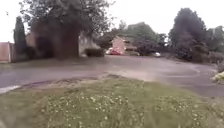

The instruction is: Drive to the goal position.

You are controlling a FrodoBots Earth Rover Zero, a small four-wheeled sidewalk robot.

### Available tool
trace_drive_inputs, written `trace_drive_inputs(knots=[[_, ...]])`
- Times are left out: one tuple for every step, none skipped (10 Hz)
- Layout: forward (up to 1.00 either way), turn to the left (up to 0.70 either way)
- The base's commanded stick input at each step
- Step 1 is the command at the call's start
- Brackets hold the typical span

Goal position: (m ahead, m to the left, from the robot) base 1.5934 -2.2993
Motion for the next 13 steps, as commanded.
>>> trace_drive_inputs(knots=[[0.70, 0.00], [0.70, 0.00], [0.70, 0.00], [0.70, 0.00], [0.70, 0.00], [0.70, 0.00], [0.70, 0.00], [0.70, 0.00], [0.70, 0.00], [0.70, 0.00], [0.70, 0.00], [0.70, 0.00], [0.70, 0.00]])
